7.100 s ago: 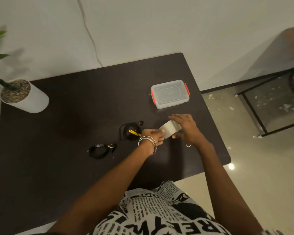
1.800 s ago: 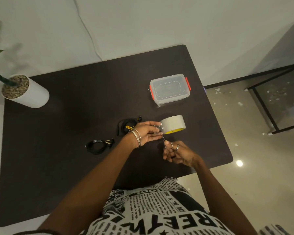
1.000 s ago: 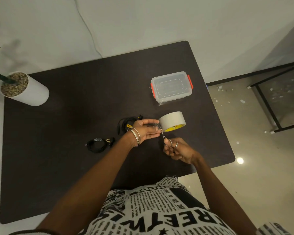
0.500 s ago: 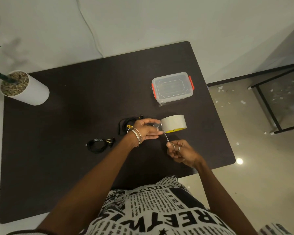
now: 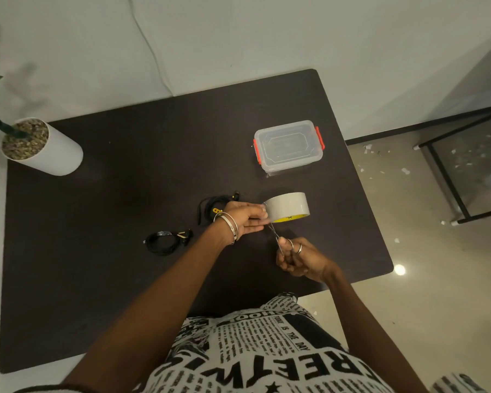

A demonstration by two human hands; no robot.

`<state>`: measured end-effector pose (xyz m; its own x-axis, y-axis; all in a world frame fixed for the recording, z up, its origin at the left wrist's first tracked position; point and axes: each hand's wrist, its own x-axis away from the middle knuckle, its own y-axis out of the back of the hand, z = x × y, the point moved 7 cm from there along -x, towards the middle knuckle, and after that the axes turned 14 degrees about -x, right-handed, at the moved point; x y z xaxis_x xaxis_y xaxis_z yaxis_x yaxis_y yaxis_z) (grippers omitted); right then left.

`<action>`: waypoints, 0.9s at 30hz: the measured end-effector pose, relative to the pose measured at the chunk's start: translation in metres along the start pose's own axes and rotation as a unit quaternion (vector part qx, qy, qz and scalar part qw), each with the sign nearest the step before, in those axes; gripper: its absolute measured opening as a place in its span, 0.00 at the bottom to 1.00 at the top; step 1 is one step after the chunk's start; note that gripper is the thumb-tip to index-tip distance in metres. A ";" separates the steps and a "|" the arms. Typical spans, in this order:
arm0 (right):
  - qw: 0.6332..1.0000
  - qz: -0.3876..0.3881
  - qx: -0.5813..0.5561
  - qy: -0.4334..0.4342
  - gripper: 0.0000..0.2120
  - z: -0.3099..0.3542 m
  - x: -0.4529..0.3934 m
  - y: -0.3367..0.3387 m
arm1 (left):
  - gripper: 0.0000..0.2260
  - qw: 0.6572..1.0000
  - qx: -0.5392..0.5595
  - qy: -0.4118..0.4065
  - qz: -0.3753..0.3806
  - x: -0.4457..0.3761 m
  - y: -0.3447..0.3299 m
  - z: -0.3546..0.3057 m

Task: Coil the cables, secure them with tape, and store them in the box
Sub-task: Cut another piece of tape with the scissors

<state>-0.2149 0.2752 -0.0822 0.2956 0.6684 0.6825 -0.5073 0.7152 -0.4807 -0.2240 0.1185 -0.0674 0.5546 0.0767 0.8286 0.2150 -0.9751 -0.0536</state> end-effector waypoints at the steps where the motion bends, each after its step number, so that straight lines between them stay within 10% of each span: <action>1: 1.000 -0.001 0.000 0.003 0.33 0.001 -0.001 0.000 | 0.06 1.000 0.006 0.000 0.001 0.000 -0.001 0.000; 18: 0.999 -0.010 -0.014 0.034 0.34 0.012 -0.015 -0.005 | 0.06 0.998 0.064 -0.014 0.013 0.004 -0.001 0.000; 27: 0.997 -0.025 -0.038 0.065 0.18 0.004 -0.011 -0.006 | 0.07 0.998 0.054 -0.029 0.031 0.005 -0.003 -0.004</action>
<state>-0.2181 0.2624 -0.0846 0.4238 0.6486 0.6322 -0.4277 0.7586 -0.4916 -0.2249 0.1210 -0.0613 0.6142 0.0318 0.7885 0.2617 -0.9508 -0.1656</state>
